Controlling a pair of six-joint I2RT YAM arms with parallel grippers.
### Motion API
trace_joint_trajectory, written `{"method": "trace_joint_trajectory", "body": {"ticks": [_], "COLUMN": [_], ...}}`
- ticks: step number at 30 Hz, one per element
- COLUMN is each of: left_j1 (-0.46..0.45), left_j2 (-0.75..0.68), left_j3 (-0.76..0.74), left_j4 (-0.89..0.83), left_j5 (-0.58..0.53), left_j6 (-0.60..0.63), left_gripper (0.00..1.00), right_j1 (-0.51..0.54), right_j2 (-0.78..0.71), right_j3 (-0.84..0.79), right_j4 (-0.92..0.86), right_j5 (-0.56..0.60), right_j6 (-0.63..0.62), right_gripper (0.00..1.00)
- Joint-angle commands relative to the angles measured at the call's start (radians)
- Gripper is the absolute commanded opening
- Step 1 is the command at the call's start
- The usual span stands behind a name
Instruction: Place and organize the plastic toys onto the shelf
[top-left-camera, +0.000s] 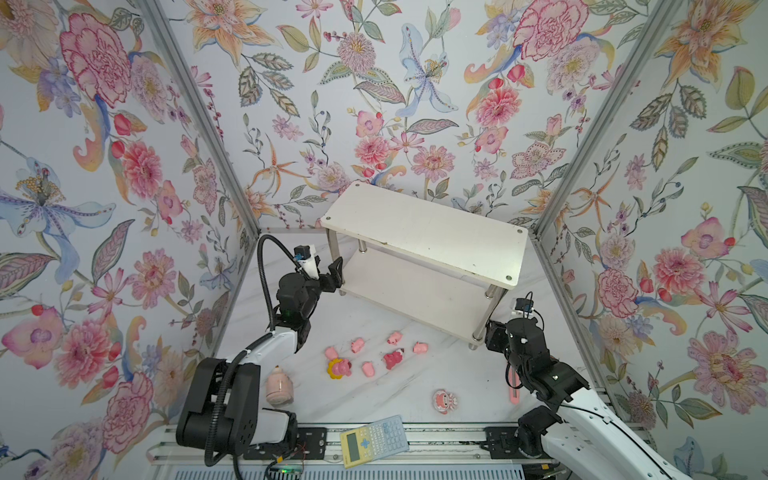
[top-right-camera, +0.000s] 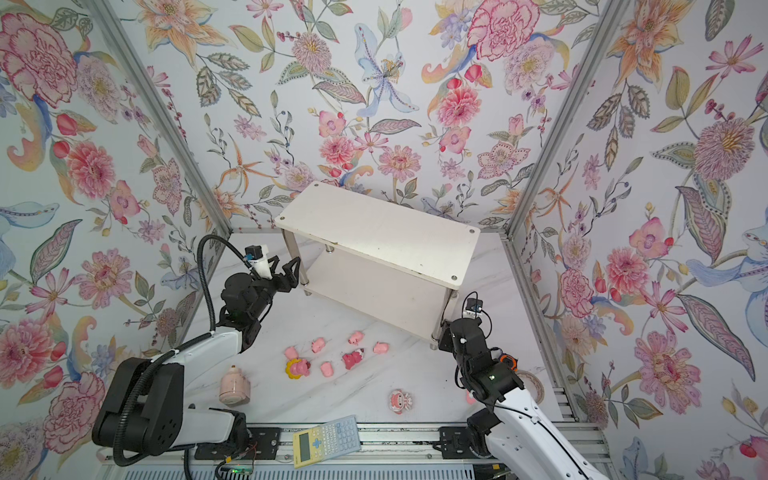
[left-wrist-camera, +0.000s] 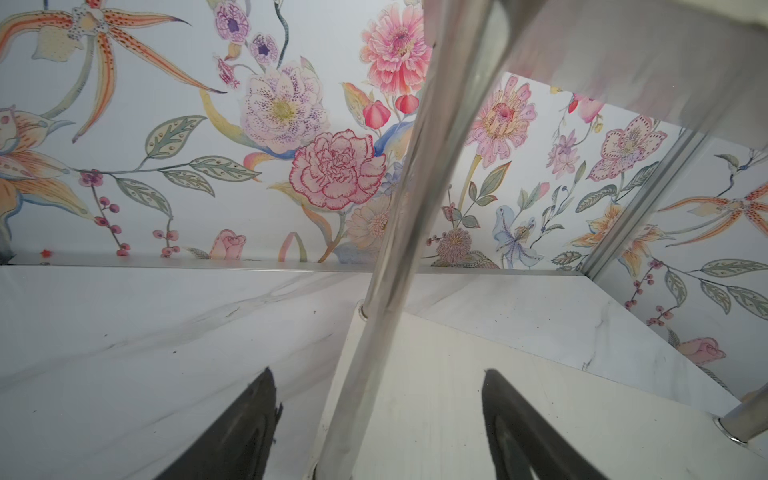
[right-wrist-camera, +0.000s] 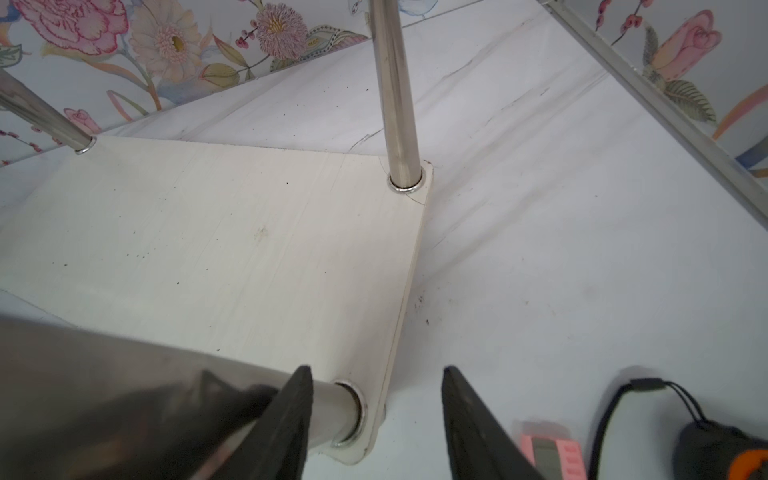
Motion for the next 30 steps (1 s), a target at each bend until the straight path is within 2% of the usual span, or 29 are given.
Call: {"method": "trace_joint_trajectory", "body": {"ticks": [1,5,10,13,16,19,21,26,30], "left_j1": [-0.008,-0.011,-0.012,-0.012,-0.016,-0.013,-0.013,-0.014,-0.014], "left_j2": [0.039,0.084,0.156,0.228,0.268,0.296,0.308,0.316,0.313], "left_j3": [0.049,0.1,0.194,0.246,0.305,0.35,0.372,0.383,0.38], "left_j4": [0.038,0.044,0.047,0.044,0.026,0.011,0.011,0.02,0.015], "left_j5": [0.027,0.019,0.036,0.034,0.044,0.049,0.053,0.039,0.021], "left_j6": [0.012,0.026,0.029,0.039,0.052,0.059,0.055,0.045,0.044], "left_gripper": [0.78,0.78,0.72,0.72,0.7,0.59,0.49,0.42,0.35], "right_j1": [0.016,0.006,-0.049,-0.063,-0.071,-0.072,-0.07,-0.038,0.056], "right_j2": [0.032,0.06,0.078,0.032,-0.048,-0.137,-0.192,-0.248,-0.217], "right_j3": [0.034,0.048,0.07,0.052,0.052,0.074,0.087,0.089,0.091], "right_j4": [0.098,0.154,0.179,0.164,0.076,-0.035,-0.082,-0.09,-0.057], "right_j5": [-0.041,-0.06,-0.138,-0.153,-0.142,-0.127,-0.176,-0.414,-0.426], "right_j6": [0.001,-0.003,-0.006,-0.007,-0.026,-0.062,-0.1,-0.153,-0.17], "right_gripper": [0.58,0.62,0.62,0.63,0.63,0.61,0.58,0.6,0.68]}}
